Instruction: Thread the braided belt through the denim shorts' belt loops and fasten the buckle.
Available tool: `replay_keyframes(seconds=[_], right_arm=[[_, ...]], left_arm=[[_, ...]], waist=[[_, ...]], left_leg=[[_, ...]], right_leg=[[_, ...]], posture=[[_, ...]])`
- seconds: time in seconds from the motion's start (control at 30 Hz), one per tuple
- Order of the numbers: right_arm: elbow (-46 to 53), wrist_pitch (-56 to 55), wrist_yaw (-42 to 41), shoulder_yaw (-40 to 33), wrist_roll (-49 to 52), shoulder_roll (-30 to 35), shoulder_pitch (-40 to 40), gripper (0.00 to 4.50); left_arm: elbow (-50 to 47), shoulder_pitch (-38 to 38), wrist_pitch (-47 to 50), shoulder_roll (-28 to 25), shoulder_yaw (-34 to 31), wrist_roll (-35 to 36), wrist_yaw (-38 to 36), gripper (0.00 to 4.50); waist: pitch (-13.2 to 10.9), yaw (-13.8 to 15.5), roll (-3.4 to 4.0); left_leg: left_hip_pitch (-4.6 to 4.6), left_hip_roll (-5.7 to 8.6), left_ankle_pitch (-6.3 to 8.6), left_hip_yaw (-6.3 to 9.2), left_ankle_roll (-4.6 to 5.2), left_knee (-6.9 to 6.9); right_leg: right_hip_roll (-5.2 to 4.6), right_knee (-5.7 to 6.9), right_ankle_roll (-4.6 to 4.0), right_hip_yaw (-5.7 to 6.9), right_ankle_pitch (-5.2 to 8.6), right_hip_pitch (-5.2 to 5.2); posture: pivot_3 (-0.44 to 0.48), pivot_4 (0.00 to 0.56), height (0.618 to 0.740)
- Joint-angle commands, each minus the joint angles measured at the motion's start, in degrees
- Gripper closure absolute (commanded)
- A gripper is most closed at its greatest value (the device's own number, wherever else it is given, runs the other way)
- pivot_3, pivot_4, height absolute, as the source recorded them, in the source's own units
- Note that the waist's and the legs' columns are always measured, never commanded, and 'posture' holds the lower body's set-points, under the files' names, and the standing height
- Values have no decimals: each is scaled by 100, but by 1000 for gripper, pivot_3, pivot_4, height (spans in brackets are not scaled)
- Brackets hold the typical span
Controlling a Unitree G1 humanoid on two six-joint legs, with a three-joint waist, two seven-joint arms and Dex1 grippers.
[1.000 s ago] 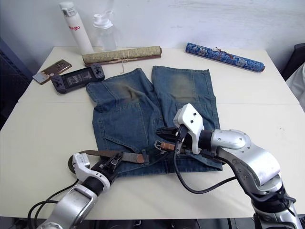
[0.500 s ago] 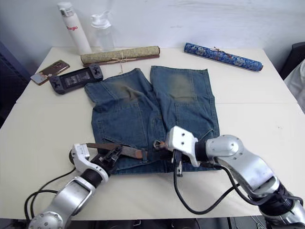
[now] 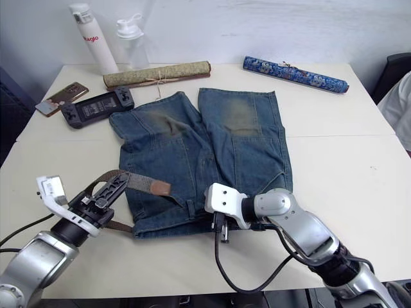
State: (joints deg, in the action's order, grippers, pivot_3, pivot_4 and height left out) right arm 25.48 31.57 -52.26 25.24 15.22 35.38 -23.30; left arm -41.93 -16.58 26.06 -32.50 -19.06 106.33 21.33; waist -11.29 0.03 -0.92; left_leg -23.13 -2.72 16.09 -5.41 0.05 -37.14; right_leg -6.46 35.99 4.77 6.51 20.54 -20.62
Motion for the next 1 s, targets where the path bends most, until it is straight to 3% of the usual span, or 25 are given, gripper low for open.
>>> replay_keyframes(seconds=[0.03,0.2,0.43,0.53,0.73,0.77,1.0], right_arm=[[169,-89,-67,-142,-26,78,32,2809],[256,-414,-147,11,-311,168,78,423],[-198,132,198,465,-918,-66,29,423],[-158,300,165,563,-919,-81,105,1314],[-513,772,588,701,-1083,-659,-61,4179],[-600,818,674,718,-1103,-791,-115,4412],[-1569,727,1304,670,-1313,-1799,-630,4412]], left_arm=[[-74,-33,-47,-29,-132,80,-119,4500],[-35,-66,-18,-14,-90,36,-150,4500],[-20,-34,-26,-20,-90,17,-136,4500],[10,-4,-32,-28,-108,11,-132,4500],[89,116,-69,20,-86,-25,-133,4500],[117,168,-83,32,-80,-23,-120,4500],[519,591,31,-76,-130,-162,-249,4500]], waist=[[0,0,0],[0,0,0],[0,-7,0],[0,8,0],[3,-30,-2],[4,-39,-5],[6,-85,-6]], left_leg=[[0,0,0,0,0,1],[0,0,0,0,0,0],[1,-1,-1,0,-1,0],[1,0,-1,1,0,-3],[6,-2,-4,1,-2,2],[8,-4,-4,-1,-3,4],[18,-13,-14,-1,-20,9]], right_leg=[[0,-1,0,0,0,0],[1,0,0,0,0,0],[2,2,0,0,0,0],[1,2,0,0,0,2],[2,4,-1,0,-2,2],[4,5,-1,-1,-2,1],[16,26,-18,-3,-2,-4]], posture=[[0,150,717],[0,150,717],[0,150,717],[0,150,717],[0,150,717],[0,150,717],[0,150,717]])
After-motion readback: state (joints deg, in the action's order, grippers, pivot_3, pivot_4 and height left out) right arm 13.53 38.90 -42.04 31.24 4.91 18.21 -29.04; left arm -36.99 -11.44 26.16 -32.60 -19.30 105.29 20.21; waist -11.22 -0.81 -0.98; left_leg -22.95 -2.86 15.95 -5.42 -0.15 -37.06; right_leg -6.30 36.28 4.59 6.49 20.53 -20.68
